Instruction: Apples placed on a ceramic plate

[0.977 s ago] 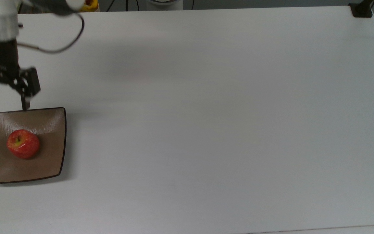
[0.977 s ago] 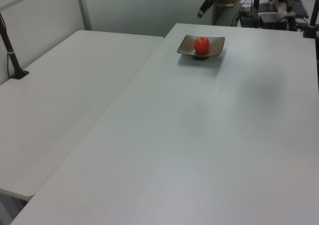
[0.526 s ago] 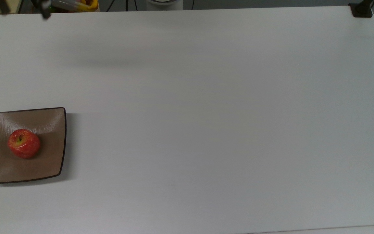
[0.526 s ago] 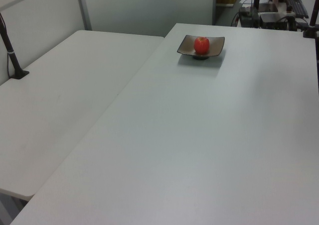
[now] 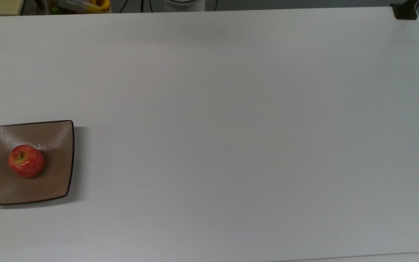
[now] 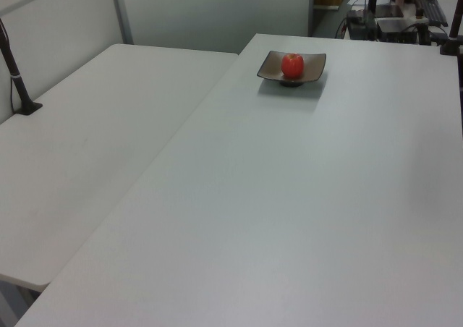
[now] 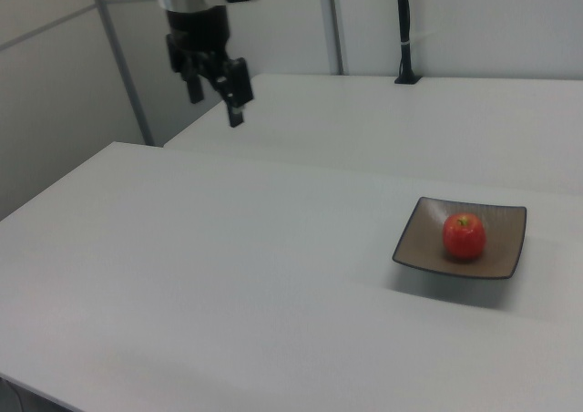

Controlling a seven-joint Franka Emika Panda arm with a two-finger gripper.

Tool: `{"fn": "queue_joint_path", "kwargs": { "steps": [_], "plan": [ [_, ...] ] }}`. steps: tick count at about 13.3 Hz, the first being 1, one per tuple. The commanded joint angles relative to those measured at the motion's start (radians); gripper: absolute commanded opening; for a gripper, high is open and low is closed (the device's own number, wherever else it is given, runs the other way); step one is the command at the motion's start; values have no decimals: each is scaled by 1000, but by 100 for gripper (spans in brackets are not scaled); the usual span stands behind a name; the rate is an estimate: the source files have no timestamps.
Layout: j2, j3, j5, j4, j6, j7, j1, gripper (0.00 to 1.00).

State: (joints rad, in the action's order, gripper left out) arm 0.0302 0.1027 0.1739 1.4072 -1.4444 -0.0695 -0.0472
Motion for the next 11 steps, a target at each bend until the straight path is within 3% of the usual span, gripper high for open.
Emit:
{"fn": "queue_joint_path", "kwargs": {
  "steps": [1,4,8,11],
  "plan": [
    [22,-136,-74,88,-17,-59,21,100],
    [22,-161,-140,165,-83,-49,78,100],
    [17,-147,-143,214,-221,61,90,100],
    [10,-132,-139,210,-241,137,89,100]
  ]
}}
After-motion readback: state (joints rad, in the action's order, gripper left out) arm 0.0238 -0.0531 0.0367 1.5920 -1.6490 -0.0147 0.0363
